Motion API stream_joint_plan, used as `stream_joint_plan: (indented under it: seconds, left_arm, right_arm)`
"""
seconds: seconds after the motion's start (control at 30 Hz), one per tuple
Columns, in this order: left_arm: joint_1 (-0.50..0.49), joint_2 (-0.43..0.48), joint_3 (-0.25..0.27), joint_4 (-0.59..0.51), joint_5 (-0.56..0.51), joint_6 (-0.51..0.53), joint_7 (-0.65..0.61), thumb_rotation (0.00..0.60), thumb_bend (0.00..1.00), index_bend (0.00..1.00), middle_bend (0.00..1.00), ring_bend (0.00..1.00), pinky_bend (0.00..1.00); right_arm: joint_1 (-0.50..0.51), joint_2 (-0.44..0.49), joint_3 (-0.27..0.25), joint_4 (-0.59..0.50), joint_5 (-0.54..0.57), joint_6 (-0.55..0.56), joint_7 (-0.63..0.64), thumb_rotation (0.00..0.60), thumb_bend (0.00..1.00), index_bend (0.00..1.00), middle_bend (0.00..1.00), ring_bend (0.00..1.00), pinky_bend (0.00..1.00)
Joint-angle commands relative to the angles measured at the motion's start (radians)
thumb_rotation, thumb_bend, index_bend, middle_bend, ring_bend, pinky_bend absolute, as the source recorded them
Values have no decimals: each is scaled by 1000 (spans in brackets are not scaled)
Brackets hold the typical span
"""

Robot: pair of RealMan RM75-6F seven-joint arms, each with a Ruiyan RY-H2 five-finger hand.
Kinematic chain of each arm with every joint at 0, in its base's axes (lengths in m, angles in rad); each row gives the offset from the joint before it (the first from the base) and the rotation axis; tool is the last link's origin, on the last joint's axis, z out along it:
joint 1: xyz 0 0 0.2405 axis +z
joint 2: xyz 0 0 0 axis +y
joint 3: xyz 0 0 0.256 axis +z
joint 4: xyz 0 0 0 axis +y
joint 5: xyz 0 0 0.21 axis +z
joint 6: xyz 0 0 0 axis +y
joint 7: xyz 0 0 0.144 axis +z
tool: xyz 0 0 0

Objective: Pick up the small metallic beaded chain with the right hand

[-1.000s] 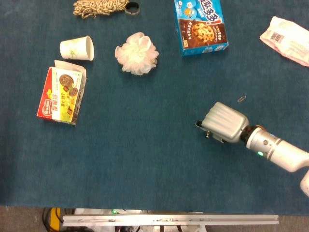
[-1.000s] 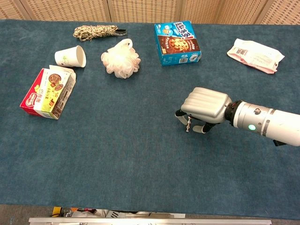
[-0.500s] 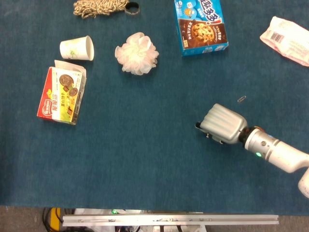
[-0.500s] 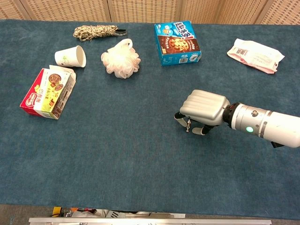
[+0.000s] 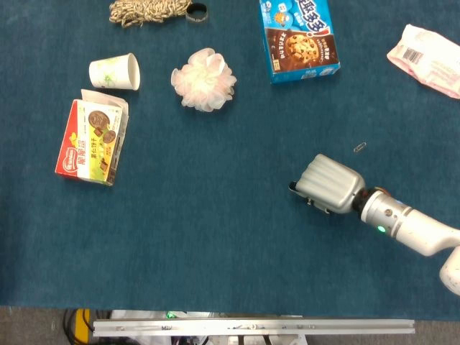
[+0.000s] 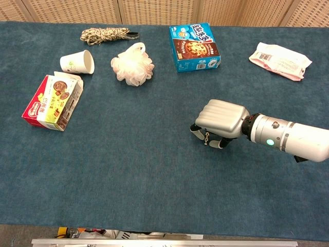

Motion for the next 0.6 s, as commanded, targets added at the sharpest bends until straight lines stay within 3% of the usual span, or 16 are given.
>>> stream_joint_plan:
  seconds: [0.03,0.17,0.6]
  left_arm:
    - [0,0,0,2,-1,-1,-2,600,276,0,21,18,19]
    - [1,-1,-1,6,-2,0,-6,600,276,0,21,18,19]
    - [3,-2,-2,13,-4,1,-16,600,276,0,21,18,19]
  right_arm:
    - [2,-4,1,2,5,-2,-3,600,275,542,939,1000,1000]
    - [4,-8,2,6,12,-2,-7,600,327,561,939,1000,1000]
    - [4,-19,1,18,24,10,-12,600,354,639,940,1000,1000]
